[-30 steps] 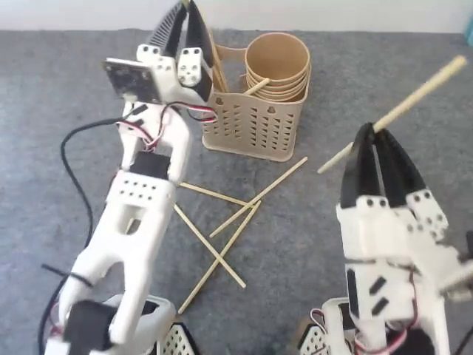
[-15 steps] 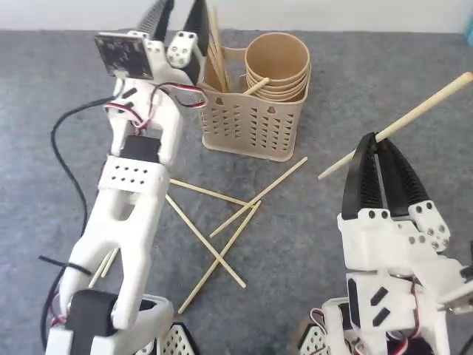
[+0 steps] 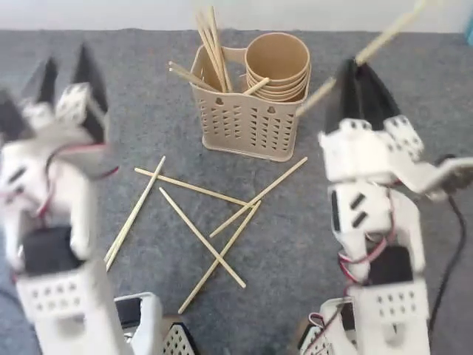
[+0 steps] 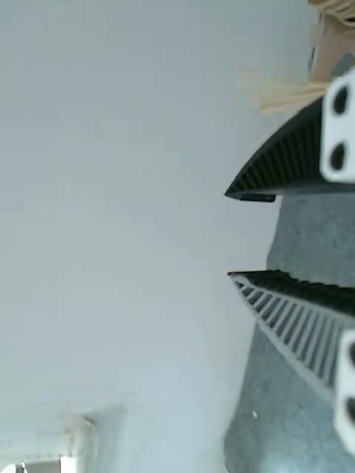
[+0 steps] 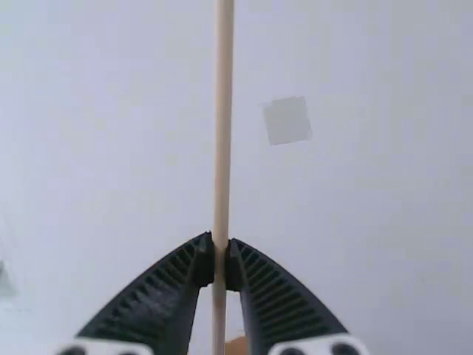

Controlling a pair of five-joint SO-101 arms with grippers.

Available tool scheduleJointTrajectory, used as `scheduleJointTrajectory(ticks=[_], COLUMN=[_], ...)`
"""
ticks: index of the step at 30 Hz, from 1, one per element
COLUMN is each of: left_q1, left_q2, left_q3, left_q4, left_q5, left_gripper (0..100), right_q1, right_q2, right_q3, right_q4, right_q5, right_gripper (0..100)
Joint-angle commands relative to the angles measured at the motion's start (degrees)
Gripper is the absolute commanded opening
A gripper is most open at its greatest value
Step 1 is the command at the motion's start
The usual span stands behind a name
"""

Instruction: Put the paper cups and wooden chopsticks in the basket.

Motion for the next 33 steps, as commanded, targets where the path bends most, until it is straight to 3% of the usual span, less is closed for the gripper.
scheduleJointTrajectory(ticks=[1,6,10,14,20,23,28,33], left_q1=[-7.8,-20.7,-25.1,-25.2,-25.1,-25.1,-25.1,-23.9], left_q2=[-7.1,-16.3,-24.4,-33.8,-48.3,-47.7,-47.0,-46.9], left_q3=[4.2,16.1,30.5,45.0,57.7,59.4,59.9,60.2], left_q4=[3.1,3.3,3.2,3.1,4.4,2.9,1.9,2.1], left_q5=[-0.1,0.0,0.0,0.0,0.0,0.0,0.0,0.0], left_gripper=[14,14,14,14,14,14,14,14], right_q1=[-4.4,-8.5,-10.0,-11.2,-13.1,-13.1,-13.8,-14.1], right_q2=[9.9,19.4,28.3,38.7,52.1,54.9,57.1,54.7], right_q3=[-1.3,-8.0,-16.4,-26.1,-35.8,-36.3,-36.2,-36.6], right_q4=[-13.5,-15.6,-15.6,-15.6,-15.5,-15.5,-15.5,-11.5], right_q5=[-0.6,-0.6,-0.6,0.3,8.8,9.8,9.9,9.8], right_gripper=[0.9,0.9,0.9,0.9,1.0,2.9,16.5,16.2])
